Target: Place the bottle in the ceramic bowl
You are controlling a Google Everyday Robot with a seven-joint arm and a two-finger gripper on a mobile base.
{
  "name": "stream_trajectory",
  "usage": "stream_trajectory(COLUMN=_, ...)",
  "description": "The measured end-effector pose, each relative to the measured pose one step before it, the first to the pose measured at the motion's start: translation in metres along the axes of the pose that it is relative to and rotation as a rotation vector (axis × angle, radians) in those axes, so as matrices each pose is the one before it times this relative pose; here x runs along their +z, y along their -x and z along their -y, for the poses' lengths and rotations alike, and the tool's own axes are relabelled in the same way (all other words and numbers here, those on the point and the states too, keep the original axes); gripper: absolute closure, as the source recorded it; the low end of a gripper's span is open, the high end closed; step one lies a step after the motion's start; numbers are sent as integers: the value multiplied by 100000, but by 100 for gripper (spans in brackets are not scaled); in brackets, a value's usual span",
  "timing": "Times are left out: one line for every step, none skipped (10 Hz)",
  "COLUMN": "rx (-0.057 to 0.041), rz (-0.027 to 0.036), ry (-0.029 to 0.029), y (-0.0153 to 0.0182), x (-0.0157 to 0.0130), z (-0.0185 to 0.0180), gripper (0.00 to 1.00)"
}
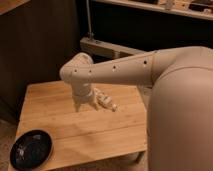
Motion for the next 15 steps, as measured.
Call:
stream_trajectory(rx=-2870, rz=3117, ry=-695, y=1241, x=-765, z=845, gripper=35)
stream_trajectory(rx=-7647, rz=3994, ry=2772, y=1931, x=-1104, z=1533, gripper=35)
stream_trajectory(rx=-8879, rz=3360, ry=4388, y=1518, x=-947, z=1097, gripper=35)
stream_trajectory(rx=-8830, rz=3028, ry=4848, y=1154, x=-995, z=1036, gripper=35)
stream_trajectory(rx=-8265, rz=3334, ry=7157, y=1141, x=-809, z=1533, gripper=35)
stream_trajectory(rx=-4670, rz=2301, ry=7491, y=652, x=-430, z=1321, gripper=35)
stream_trajectory(rx=-3676, rz=1366, ry=5812, y=311, x=-240, z=986, gripper=35)
stream_trajectory(rx=-4145, rz=342, ry=5181, y=376, x=-145, z=940, gripper=35)
stream_trajectory(rx=-1585, rz=-447, ry=1745, y=275, x=150, z=121, gripper=35)
stream_trajectory(rx=-967, rz=-383, ry=1068, y=146, x=153, z=8, gripper=35)
stream_trajectory(rx=417, rz=91, ry=-177, y=-137, x=-96, z=246, gripper=35)
stream_trajectory(rx=-109, rz=-22, ry=31, y=36, x=26, z=-59, gripper=35)
stream_trajectory(rx=-318, rz=-32, ry=156, y=110, x=71, z=-188, gripper=35)
stream_trajectory(rx=118, rz=-6, ry=-95, y=-43, x=-22, z=80, gripper=35)
stream_trajectory(rx=199, rz=38, ry=-84, y=-79, x=-47, z=114, gripper=35)
